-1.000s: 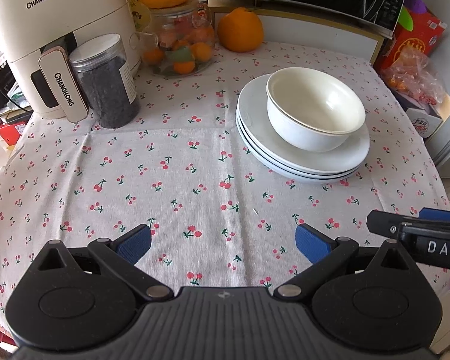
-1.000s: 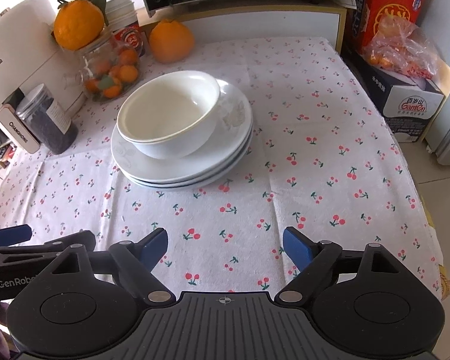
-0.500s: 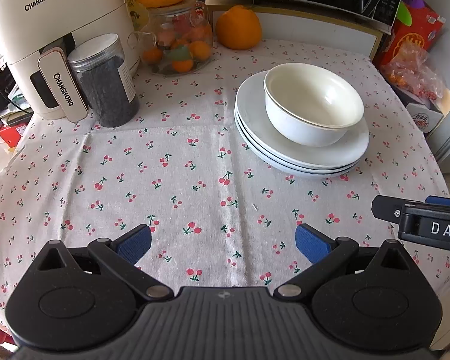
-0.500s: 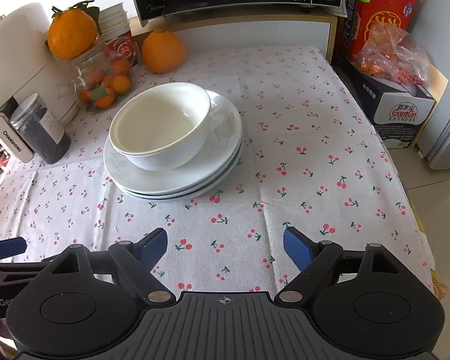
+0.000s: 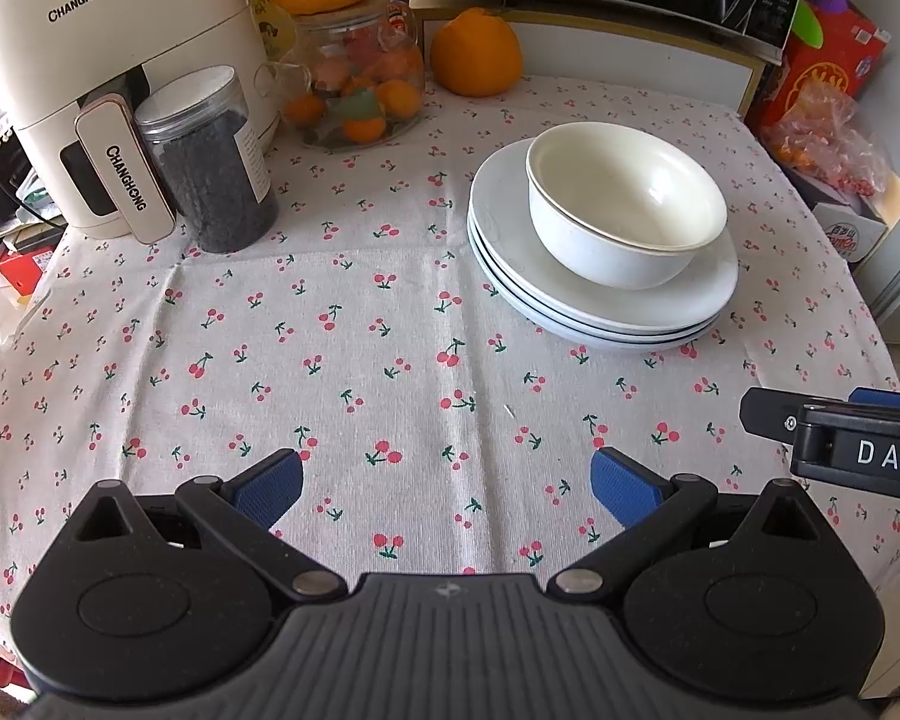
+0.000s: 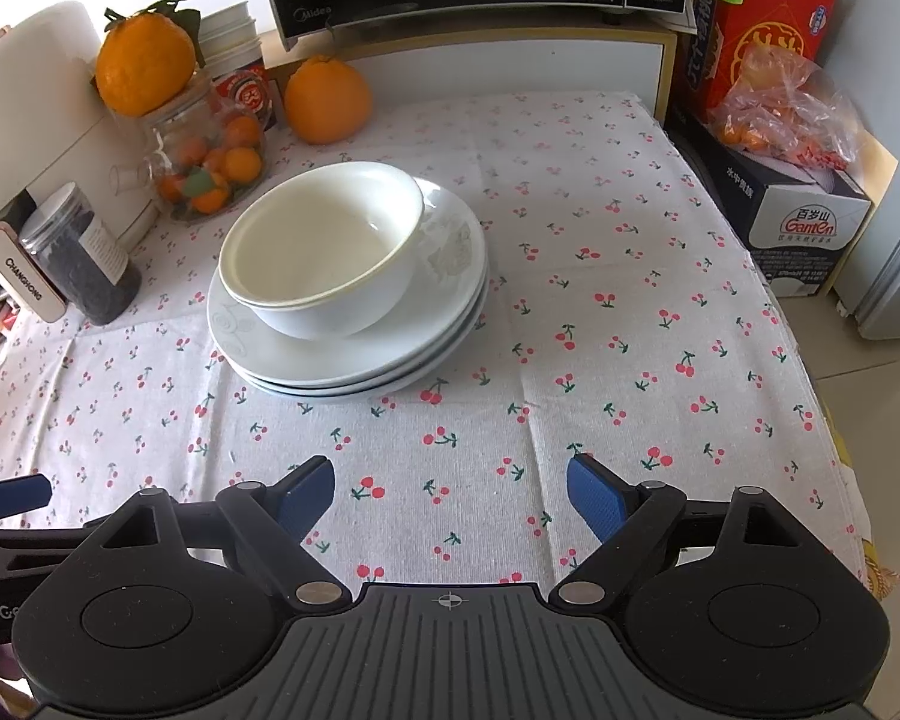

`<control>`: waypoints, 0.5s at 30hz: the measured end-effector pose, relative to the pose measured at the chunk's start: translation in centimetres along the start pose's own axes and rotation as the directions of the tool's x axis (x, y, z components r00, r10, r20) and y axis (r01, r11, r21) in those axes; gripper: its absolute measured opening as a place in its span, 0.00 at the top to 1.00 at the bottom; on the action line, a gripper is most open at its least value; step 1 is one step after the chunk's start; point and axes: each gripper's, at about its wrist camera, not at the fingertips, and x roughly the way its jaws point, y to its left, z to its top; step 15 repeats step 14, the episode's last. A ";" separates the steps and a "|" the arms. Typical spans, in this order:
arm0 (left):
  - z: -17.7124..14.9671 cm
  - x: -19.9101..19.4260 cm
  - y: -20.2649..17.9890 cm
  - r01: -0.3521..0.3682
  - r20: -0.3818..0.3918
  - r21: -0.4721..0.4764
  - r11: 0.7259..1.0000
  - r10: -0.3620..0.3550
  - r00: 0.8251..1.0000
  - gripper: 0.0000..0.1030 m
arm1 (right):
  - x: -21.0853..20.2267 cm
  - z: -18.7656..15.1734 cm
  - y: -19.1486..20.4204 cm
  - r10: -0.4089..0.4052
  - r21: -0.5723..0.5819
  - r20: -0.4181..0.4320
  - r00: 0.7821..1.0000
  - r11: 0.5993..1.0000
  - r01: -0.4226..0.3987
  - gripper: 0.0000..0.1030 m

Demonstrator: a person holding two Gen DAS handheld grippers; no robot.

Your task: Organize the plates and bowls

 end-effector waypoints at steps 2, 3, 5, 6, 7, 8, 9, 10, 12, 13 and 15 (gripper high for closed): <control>0.0 0.0 0.0 0.001 -0.001 0.001 1.000 -0.001 1.000 0.01 | 0.0 0.0 0.0 0.000 0.000 0.000 1.000 1.000 0.000 0.16; 0.0 0.0 0.0 0.001 -0.002 0.002 1.000 -0.001 1.000 0.01 | 0.0 0.0 0.0 0.000 0.000 0.001 1.000 1.000 0.000 0.16; -0.1 0.0 0.0 0.002 -0.003 0.003 1.000 -0.002 1.000 0.01 | 0.0 0.0 0.0 0.001 0.000 0.000 1.000 1.000 -0.001 0.16; -0.1 0.1 0.0 0.003 -0.004 0.004 1.000 -0.003 1.000 0.01 | 0.0 0.0 0.0 0.001 0.000 -0.001 1.000 1.000 -0.001 0.16; -0.1 0.1 0.0 0.004 -0.006 0.004 1.000 -0.004 1.000 0.01 | 0.0 0.0 0.0 0.000 0.000 -0.001 1.000 1.000 0.000 0.16; -0.1 0.1 -0.1 0.005 -0.007 0.005 1.000 -0.005 1.000 0.01 | 0.0 0.0 0.0 0.000 0.000 -0.001 1.000 1.000 0.000 0.16; -0.1 0.1 -0.1 0.005 -0.007 0.005 1.000 -0.005 1.000 0.01 | 0.0 0.0 0.0 0.000 -0.001 -0.001 1.000 1.000 0.000 0.16; -0.1 0.1 -0.1 0.005 -0.008 0.005 1.000 -0.005 1.000 0.01 | 0.0 0.0 0.0 0.000 -0.001 -0.001 1.000 1.000 0.000 0.16; -0.1 0.1 -0.2 0.007 -0.009 0.007 1.000 -0.007 1.000 0.01 | 0.1 0.0 0.0 0.000 -0.002 -0.002 1.000 1.000 0.000 0.16; -0.1 0.1 -0.2 0.008 -0.010 0.008 1.000 -0.008 1.000 0.01 | 0.1 0.0 0.0 0.000 -0.002 -0.003 1.000 1.000 0.000 0.16; -0.1 0.2 -0.2 0.008 -0.012 0.009 1.000 -0.008 1.000 0.01 | 0.2 -0.1 0.0 0.001 -0.002 -0.004 1.000 1.000 -0.001 0.16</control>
